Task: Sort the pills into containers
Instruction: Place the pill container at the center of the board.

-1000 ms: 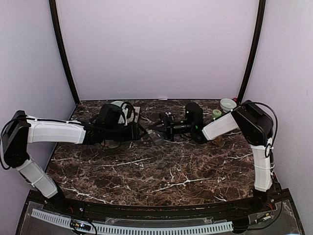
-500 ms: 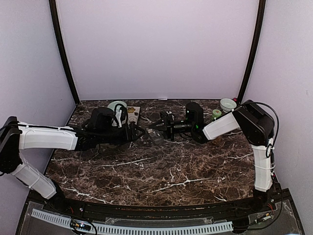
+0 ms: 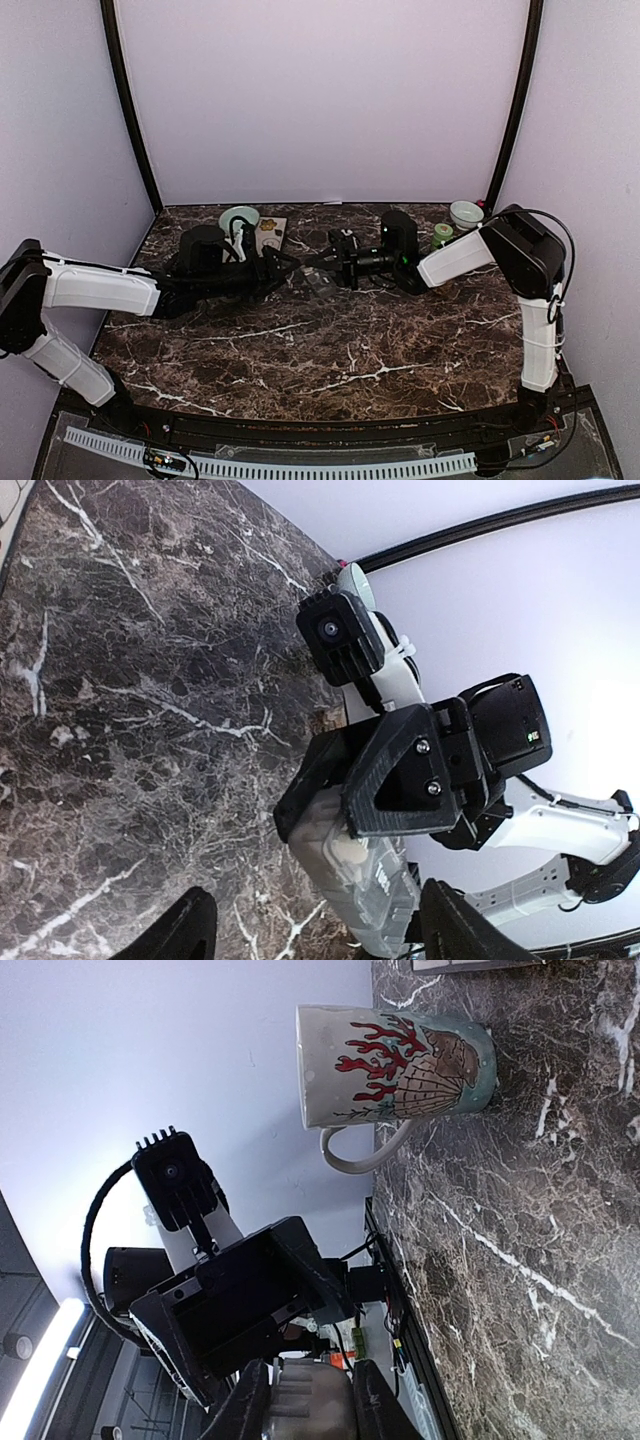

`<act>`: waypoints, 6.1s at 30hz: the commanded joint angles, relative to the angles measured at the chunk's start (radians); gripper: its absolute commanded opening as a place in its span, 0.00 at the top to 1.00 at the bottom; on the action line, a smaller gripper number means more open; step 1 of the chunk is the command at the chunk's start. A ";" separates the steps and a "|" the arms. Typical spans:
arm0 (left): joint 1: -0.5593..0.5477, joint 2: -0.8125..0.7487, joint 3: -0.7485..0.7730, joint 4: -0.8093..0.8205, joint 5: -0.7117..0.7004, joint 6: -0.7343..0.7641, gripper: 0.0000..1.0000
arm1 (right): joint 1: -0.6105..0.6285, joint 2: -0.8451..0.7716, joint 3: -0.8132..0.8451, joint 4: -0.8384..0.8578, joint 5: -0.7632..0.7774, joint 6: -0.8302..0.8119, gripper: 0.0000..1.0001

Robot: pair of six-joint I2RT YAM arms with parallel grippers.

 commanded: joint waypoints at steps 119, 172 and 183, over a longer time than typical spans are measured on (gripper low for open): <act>0.012 0.095 0.017 0.032 0.017 -0.118 0.90 | 0.064 -0.035 -0.018 -0.110 0.048 -0.096 0.67; -0.036 -0.113 -0.240 -0.083 -0.020 -0.007 0.66 | 0.075 0.223 -0.030 -0.136 0.054 -0.472 0.61; -0.046 -0.101 -0.237 -0.080 -0.027 -0.011 0.66 | 0.072 0.187 -0.019 -0.349 0.128 -0.636 0.54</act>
